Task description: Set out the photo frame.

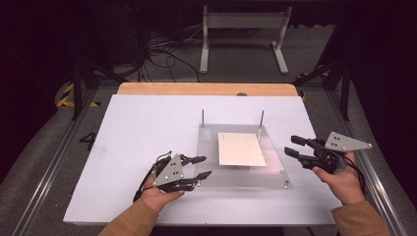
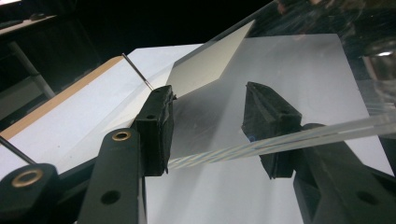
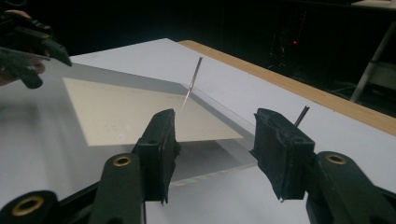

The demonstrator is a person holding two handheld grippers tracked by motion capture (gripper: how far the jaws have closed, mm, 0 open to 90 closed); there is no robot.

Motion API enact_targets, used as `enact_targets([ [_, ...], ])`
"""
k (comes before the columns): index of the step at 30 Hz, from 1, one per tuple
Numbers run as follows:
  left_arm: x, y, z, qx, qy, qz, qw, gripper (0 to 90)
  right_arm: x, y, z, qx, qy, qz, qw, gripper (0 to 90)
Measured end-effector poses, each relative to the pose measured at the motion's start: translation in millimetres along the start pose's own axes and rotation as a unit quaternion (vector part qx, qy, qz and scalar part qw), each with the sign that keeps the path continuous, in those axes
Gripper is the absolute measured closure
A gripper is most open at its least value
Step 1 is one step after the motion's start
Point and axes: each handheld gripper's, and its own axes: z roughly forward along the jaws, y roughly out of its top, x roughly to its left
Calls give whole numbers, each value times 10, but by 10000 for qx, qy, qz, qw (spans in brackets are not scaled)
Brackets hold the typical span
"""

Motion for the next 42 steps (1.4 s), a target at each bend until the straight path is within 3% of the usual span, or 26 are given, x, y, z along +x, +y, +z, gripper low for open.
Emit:
enact_targets([
  [4, 3, 4, 0, -3, 4, -10, 10000, 520, 98, -57, -81, 120, 2, -286, 9995, 482],
  [10, 3, 10, 0, -2, 1, -38, 10000, 521, 199, -116, -185, 282, 43, -516, 9983, 459],
  [17, 8, 24, -4, 22, 4, -26, 10000, 522, 280, -216, -167, 336, 274, -691, 9967, 413],
  [19, 11, 23, -7, 23, 11, -28, 10000, 522, 305, -227, -155, 375, 234, -878, 9952, 415],
  [22, 13, 25, -7, 20, 11, -27, 10000, 522, 310, -232, -153, 359, 228, -876, 9952, 401],
  [26, 14, 28, -7, 27, 9, -25, 10000, 522, 379, -272, -90, 461, 348, -1041, 9929, 363],
  [29, 14, 29, -7, 27, 8, -28, 10000, 523, 412, -273, -56, 390, 397, -1021, 9932, 357],
  [37, 14, 37, -7, 24, 21, -47, 10000, 524, 541, -226, 115, 34, 514, -1236, 9910, 346],
  [40, 13, 41, -7, 21, 16, -33, 10000, 528, 556, -229, 161, -52, 533, -1320, 9898, 424],
  [41, 11, 42, -8, 44, 13, 9, 10000, 530, 558, -237, 173, -168, 567, -1233, 9906, 518],
  [42, 13, 44, -10, 29, 20, 61, 10000, 537, 557, -238, 170, -229, 579, -1177, 9911, 532],
])
